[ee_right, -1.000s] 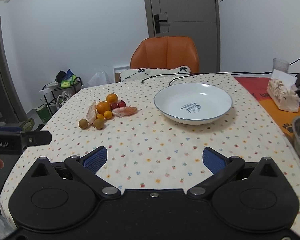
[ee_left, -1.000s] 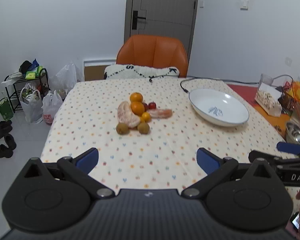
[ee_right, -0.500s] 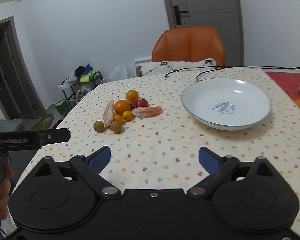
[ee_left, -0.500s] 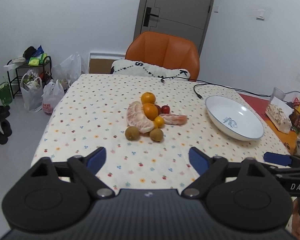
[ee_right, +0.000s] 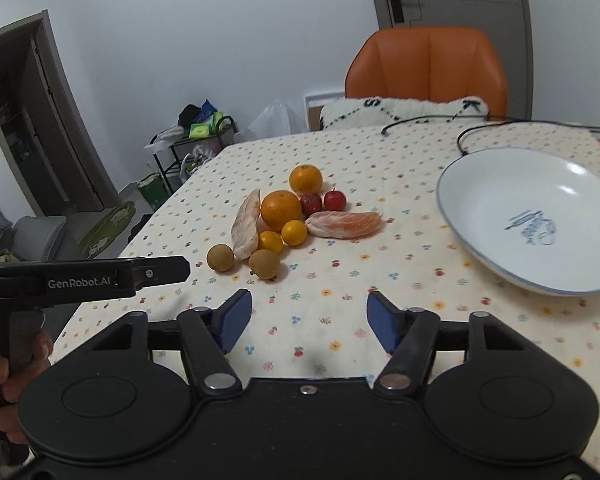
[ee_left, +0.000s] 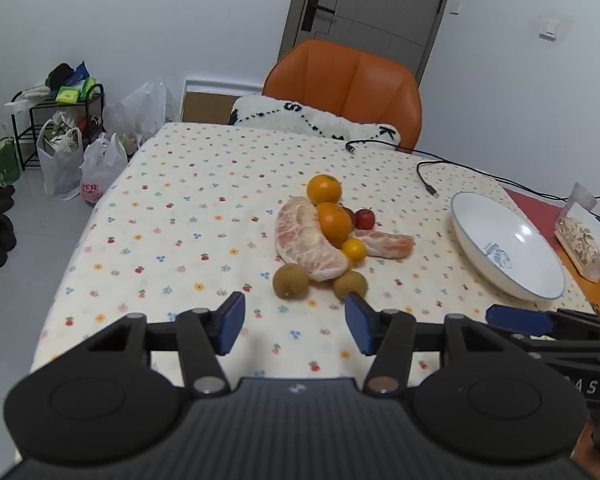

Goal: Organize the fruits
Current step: 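Grasp a brown round fruit with the left tool while the right tool grasps another, then carry both brown fruits over the white plate and open both tools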

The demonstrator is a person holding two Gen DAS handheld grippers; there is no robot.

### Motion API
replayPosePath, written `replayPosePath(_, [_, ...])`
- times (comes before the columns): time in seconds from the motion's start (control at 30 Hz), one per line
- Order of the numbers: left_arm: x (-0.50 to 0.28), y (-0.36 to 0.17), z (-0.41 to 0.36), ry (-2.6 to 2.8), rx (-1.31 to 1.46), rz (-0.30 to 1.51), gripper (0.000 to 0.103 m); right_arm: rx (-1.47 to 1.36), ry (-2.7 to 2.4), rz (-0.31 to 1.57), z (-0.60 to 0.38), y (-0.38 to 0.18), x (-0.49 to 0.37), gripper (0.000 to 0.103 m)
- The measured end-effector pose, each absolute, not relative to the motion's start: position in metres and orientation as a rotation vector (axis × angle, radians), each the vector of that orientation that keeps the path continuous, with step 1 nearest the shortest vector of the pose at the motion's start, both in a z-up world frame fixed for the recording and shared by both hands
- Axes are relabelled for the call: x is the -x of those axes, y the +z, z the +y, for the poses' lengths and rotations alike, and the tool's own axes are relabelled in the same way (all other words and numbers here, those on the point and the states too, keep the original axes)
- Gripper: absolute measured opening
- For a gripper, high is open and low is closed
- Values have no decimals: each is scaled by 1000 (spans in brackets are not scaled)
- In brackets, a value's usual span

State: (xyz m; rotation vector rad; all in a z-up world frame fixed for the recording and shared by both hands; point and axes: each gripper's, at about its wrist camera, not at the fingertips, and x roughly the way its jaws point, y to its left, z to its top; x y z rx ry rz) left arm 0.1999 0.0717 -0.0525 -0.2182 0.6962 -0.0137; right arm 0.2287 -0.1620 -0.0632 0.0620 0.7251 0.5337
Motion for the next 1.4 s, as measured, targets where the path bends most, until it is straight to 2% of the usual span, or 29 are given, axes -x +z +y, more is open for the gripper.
replayPosePath(0.4, [-245,-69,88,-77,246,745,46,-87,617,798,-127,-81,-272,36])
replayPosePath(0.53, [-256,-75,90,-98,251,770,37,-74,634,804,-116,-85,-279,35])
replayPosePath(0.67, [-264,-81,91,-122,256,784,33,-54,632,803,-107,-88,-285,35])
replayPosePath(0.73, [-266,-82,92,-140,266,789,25,-53,624,808,-103,-91,-288,34])
replayPosePath(0.83, [-264,-81,94,-145,265,781,25,-62,632,802,-100,-94,-289,23])
replayPosePath(1.4, [-219,-54,60,-129,254,707,25,-87,596,724,-155,-67,-247,22])
